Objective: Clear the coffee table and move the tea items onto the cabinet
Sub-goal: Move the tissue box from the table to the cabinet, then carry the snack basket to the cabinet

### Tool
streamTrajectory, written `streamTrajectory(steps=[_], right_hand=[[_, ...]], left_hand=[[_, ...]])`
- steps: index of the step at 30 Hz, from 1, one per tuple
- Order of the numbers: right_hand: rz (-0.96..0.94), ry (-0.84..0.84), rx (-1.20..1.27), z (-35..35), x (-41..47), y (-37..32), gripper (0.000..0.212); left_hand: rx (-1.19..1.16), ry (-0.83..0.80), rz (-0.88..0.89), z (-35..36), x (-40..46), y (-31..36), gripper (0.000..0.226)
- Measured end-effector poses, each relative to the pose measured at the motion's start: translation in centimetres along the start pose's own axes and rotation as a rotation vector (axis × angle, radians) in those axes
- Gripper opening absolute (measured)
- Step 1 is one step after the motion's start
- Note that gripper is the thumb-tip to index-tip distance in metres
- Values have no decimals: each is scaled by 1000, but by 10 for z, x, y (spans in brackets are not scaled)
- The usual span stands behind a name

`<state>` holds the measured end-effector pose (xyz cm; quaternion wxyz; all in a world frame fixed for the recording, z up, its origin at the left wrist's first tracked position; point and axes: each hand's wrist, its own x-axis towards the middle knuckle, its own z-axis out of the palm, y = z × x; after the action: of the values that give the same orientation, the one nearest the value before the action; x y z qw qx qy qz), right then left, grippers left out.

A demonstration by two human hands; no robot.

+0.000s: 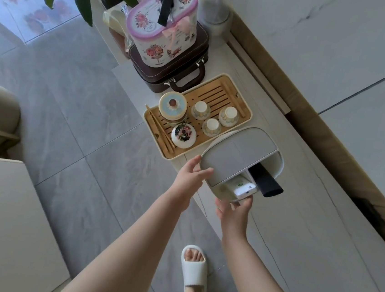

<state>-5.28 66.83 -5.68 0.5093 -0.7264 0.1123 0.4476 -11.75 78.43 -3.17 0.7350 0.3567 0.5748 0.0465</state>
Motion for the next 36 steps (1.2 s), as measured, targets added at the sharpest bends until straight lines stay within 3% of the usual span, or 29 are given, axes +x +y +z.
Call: streamTrajectory(steps=[5, 15, 26, 36], right_hand=[[123, -59, -447, 1, -25, -5, 70], [-223, -467, -1150, 68, -121, 11, 47], [-429, -801, -1568, 205, -255, 141, 37], [-613, -1026, -1795, 315, -386, 271, 35]], left_hand=[[39, 32, -58, -25, -41, -18, 55], [-59, 300, -65, -145, -145, -79, 41], [-272, 535, -101, -315, -249, -213, 32], [-450, 777, -220, -470, -358, -344, 29]])
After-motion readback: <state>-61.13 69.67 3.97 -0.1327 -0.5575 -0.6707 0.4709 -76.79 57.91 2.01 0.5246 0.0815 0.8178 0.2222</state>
